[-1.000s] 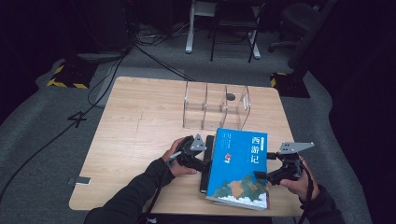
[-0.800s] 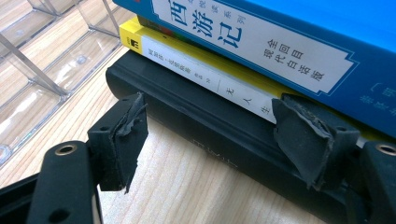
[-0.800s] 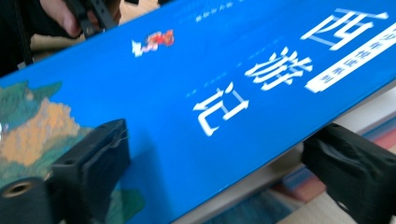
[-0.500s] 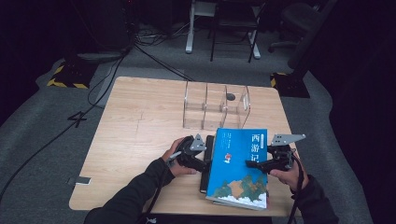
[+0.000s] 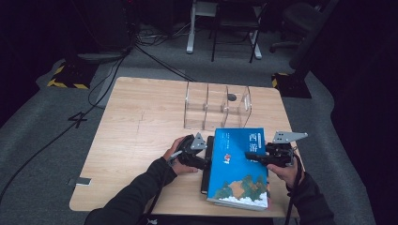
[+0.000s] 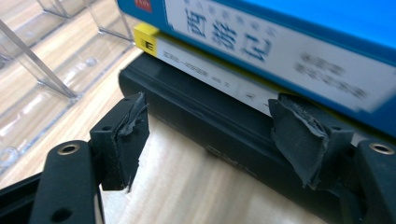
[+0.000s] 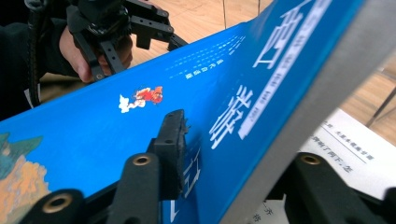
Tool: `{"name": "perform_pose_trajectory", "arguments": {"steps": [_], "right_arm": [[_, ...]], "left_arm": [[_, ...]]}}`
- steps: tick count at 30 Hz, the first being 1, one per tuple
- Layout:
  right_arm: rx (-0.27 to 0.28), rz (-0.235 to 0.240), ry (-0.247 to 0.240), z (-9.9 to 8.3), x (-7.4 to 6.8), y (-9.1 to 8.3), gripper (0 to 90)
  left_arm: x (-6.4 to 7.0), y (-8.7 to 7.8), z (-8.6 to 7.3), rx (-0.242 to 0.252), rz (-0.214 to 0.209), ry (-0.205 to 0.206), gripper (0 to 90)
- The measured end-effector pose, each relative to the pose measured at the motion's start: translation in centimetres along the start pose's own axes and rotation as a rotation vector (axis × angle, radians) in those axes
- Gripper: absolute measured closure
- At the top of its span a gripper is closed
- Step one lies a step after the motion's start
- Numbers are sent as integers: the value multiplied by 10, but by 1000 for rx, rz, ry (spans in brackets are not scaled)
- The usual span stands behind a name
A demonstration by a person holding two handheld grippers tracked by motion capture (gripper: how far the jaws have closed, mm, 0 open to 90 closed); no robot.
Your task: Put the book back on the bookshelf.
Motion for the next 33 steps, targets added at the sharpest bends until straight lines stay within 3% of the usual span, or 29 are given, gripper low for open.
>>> {"name": "perform_pose_trajectory", "arguments": {"steps": [5,9,12,14,16,19,21,26,33], "right_arm": [[5,0,-24,5,-1,5,649],[14,-4,-35,8,-1,7,665],[13,-10,-55,12,-1,9,671],[22,-16,-60,16,0,11,673],[28,-22,-64,17,0,11,673],[53,-31,-82,20,2,10,673],[59,-34,-90,21,1,10,673],[88,-43,-120,24,-2,6,674],[124,-44,-155,28,-6,1,674]], "left_arm": [[-11,4,-1,-8,3,-34,284],[-17,7,-2,-8,14,-34,303],[-23,9,-2,1,-11,-39,350],[-32,8,-1,43,-22,-67,446],[-35,8,0,56,-21,-76,450],[-43,9,5,80,-37,-84,524],[-44,9,6,82,-30,-75,536],[-52,9,13,109,-46,-95,570],[-65,5,25,137,-32,-113,657]]}}
Point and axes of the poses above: each handheld gripper's, and its own axes: y roughly forward along the jaws, z roughly out of its top, x roughly to its right, the point moved 6 cm from there along y, roughly forward along the jaws, and after that the axes turned 10 degrees about y, right-handed, at the moved point
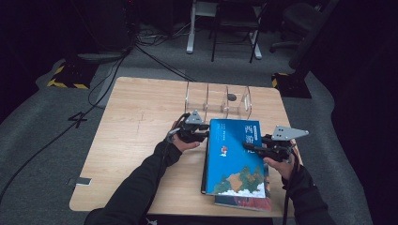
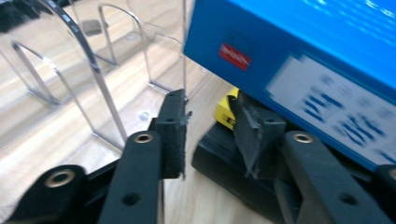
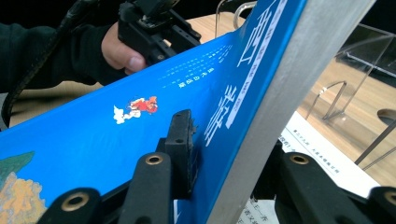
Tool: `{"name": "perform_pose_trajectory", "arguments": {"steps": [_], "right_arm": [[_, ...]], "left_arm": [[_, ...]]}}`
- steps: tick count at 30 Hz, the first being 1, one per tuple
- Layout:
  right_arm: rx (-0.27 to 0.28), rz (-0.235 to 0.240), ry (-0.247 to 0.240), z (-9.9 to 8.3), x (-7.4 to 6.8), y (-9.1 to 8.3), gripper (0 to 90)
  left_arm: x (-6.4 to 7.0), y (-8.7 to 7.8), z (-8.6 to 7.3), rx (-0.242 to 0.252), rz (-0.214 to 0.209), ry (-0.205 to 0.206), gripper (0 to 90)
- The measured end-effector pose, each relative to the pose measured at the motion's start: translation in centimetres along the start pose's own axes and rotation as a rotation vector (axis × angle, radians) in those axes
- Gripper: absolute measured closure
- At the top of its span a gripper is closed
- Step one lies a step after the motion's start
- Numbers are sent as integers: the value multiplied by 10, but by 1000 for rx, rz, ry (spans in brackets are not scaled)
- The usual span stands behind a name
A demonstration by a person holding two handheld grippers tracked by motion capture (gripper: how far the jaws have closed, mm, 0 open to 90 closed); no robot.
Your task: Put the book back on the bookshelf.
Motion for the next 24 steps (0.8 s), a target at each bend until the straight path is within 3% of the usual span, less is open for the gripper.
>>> {"name": "perform_pose_trajectory", "arguments": {"steps": [5,8,14,16,24], "right_arm": [[37,-15,-10,6,0,-6,674],[64,-19,-30,12,-1,-11,674],[83,-28,-63,21,-3,-14,678],[112,-40,-81,29,-4,-20,680],[125,-44,-128,42,-9,-32,686]], "left_arm": [[-3,-2,15,26,-10,8,737],[-8,-4,24,61,-3,-2,761],[-12,-5,38,114,-31,-20,848],[-12,-10,52,150,-28,-19,890],[-10,-25,82,199,-39,4,898]]}}
Point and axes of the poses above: each handheld gripper's, and its own axes: y roughly forward along the jaws, z roughly out of its top, x roughly to its right, the point moved 6 cm from there along y, roughly forward along the jaws, and after that the axes turned 10 degrees about y, right-handed, at the moved point
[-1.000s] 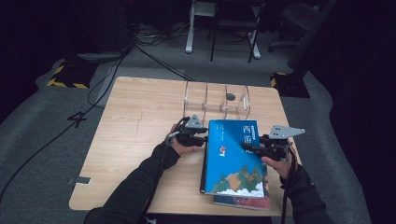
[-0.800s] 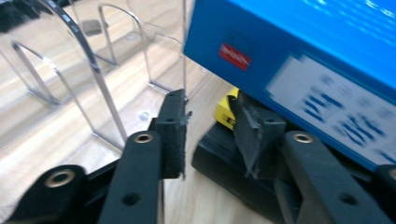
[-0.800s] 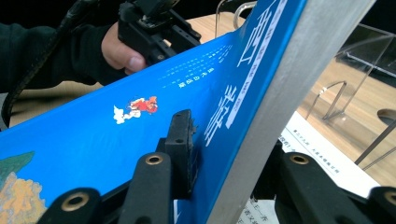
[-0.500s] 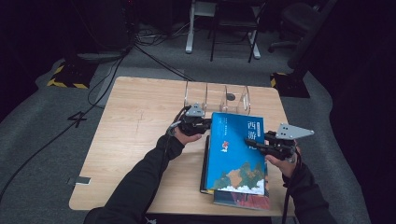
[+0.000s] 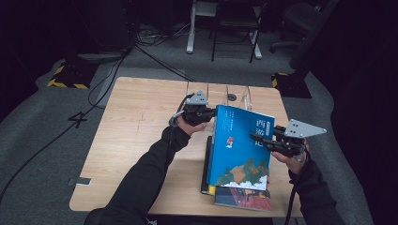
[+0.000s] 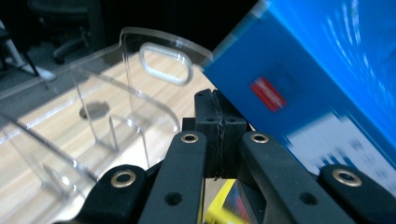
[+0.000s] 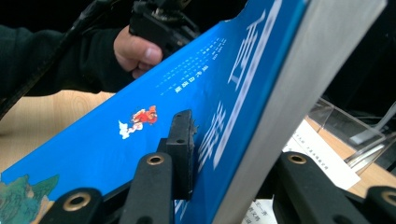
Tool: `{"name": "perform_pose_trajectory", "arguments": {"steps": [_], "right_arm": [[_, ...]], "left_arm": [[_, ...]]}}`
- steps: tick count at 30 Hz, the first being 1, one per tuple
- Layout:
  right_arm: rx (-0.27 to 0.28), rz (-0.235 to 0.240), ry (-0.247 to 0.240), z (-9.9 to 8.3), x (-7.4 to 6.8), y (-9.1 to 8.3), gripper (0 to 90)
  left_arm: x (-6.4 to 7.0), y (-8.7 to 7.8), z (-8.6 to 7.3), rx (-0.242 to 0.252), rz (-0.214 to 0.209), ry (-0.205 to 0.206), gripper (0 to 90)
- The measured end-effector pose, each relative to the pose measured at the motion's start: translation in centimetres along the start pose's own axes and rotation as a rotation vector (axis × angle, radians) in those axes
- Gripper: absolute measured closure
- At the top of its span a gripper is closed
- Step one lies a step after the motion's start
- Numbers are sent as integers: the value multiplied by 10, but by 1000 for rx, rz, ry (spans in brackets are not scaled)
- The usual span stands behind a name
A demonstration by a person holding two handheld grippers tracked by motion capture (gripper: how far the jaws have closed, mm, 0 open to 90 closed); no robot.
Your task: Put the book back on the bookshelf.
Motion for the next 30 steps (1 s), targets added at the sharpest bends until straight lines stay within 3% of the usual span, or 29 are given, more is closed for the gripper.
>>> {"name": "perform_pose_trajectory", "arguments": {"steps": [6,8,14,17,19,26,30], "right_arm": [[-10,-5,-1,4,-2,-3,716],[-10,-6,-2,5,-2,-4,726],[29,-44,-18,14,-3,-6,756],[59,-75,-50,23,-5,-9,767],[70,-82,-74,25,-9,-11,769],[109,-92,-153,25,-29,-22,770],[134,-98,-192,24,-41,-31,770]], "left_arm": [[5,-2,10,6,-12,29,900],[4,-3,13,17,-17,21,900],[3,-11,33,22,5,53,900],[4,-18,48,26,30,90,900],[8,-24,53,42,26,100,900],[25,-37,58,86,27,112,897],[35,-47,59,95,48,118,818]]}}
Point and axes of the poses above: each handheld gripper's, and its own axes: y roughly forward along the jaws, z roughly out of its top, x roughly to its right, the point moved 6 cm from there along y, roughly forward along the jaws, and after that the axes turned 10 degrees about y, right-handed, at the moved point
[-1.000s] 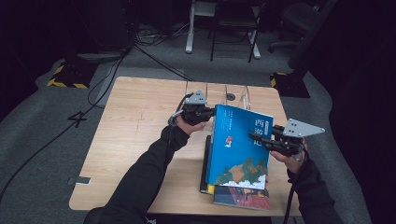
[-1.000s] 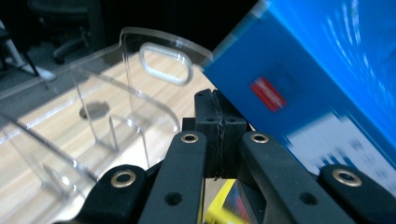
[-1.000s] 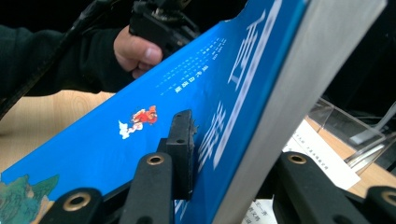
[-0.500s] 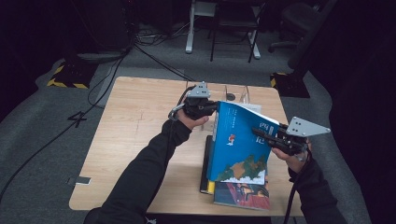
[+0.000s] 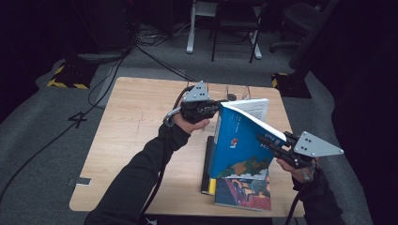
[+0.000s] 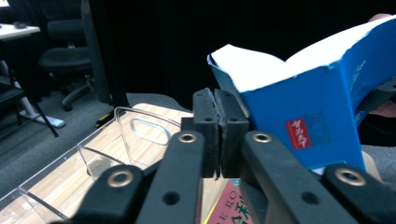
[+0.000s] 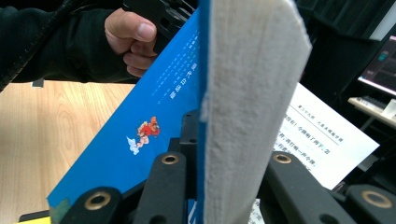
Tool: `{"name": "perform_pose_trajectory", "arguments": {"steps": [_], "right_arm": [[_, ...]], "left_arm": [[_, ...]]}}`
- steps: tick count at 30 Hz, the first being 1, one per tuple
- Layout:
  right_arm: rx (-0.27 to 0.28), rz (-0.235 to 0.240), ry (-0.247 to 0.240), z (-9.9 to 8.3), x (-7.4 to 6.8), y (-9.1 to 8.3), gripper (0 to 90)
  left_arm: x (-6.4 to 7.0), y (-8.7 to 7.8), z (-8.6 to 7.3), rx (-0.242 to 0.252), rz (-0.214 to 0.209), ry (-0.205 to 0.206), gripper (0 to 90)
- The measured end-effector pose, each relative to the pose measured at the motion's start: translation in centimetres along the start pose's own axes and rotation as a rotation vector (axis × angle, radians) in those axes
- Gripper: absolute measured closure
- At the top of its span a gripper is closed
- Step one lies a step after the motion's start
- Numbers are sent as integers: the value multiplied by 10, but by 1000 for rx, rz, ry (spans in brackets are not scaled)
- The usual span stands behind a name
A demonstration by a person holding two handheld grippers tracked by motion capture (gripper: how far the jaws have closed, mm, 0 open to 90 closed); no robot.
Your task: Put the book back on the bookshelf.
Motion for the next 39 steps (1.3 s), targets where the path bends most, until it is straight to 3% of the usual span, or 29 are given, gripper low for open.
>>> {"name": "perform_pose_trajectory", "arguments": {"steps": [2,7,8,9,11,13,16,20,22,24,30,35,37,39], "right_arm": [[6,-9,-12,1,-5,-4,769],[19,-12,-8,0,-8,-7,769],[18,-14,-12,0,-9,-7,770],[20,-13,-15,1,-11,-9,769],[22,-14,-18,1,-12,-9,769],[25,-18,-16,1,-13,-10,769],[33,-19,-16,1,-15,-10,769],[42,-20,-12,0,-16,-12,768],[42,-21,-15,0,-16,-13,768],[40,-21,-19,0,-18,-14,767],[55,-16,-13,0,-20,-17,766],[57,-6,-15,0,-23,-20,761],[57,-7,-15,0,-23,-20,760],[62,1,-9,0,-24,-20,757]], "left_arm": [[4,-9,-4,-3,23,-6,773],[13,-23,-17,-15,28,7,644],[18,-26,-23,-28,35,14,644],[26,-31,-33,-53,29,20,588],[29,-33,-39,-66,25,21,553],[36,-37,-51,-110,28,32,501],[46,-41,-69,-134,-13,-13,412],[66,-41,-96,-215,-60,-3,287],[72,-42,-105,-201,-79,-45,269],[79,-39,-112,-224,-104,-51,236],[100,-20,-115,-229,-165,-57,234],[110,-6,-108,-202,-183,-28,395],[112,1,-102,-187,-178,-7,418],[112,9,-97,-183,-176,-11,410]]}}
Point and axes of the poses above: each handheld gripper's, and its own axes: y roughly forward along the jaws, z roughly out of its top, x roughly to its right, the point moved 6 cm from there along y, roughly forward along the jaws, and after that the axes turned 10 degrees about y, right-handed, at the moved point
